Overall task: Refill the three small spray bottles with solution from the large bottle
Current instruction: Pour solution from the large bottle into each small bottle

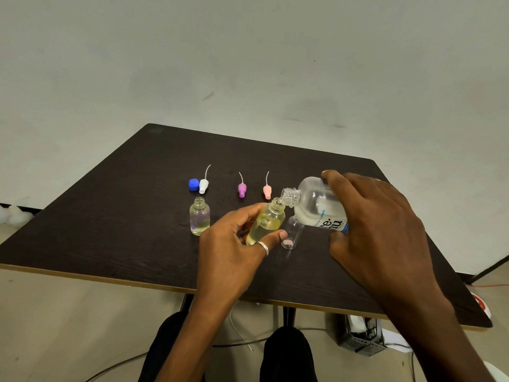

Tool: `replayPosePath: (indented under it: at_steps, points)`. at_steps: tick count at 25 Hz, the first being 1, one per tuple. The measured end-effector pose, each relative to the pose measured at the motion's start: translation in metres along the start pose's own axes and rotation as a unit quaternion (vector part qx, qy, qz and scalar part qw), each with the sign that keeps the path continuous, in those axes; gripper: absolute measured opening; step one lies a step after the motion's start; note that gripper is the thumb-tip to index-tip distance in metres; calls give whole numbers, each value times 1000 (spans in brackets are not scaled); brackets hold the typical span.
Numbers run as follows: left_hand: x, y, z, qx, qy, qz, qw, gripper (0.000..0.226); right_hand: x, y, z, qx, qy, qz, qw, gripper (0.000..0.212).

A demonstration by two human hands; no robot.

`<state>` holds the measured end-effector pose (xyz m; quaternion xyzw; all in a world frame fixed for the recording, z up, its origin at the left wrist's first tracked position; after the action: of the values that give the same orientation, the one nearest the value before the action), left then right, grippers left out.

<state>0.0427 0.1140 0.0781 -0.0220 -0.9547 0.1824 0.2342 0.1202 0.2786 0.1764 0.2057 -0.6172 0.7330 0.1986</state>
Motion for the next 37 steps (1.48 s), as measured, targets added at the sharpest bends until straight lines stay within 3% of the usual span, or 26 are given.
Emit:
replayPosePath:
  at_steps: [37]
  points:
    - [0, 2, 1, -10, -5, 4, 1000, 48, 1, -1, 1, -2, 5, 3, 1000, 80]
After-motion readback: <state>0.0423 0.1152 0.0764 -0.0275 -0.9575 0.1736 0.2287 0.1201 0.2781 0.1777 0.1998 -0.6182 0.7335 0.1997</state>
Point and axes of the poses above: each hand's wrist, its own x-axis towards the middle knuckle, its own y-axis out of the palm, z = x × y, the point moved 10 cm from there along x, towards the middle knuckle, and after that the axes turned 15 degrees about x, right-handed, at the moved point
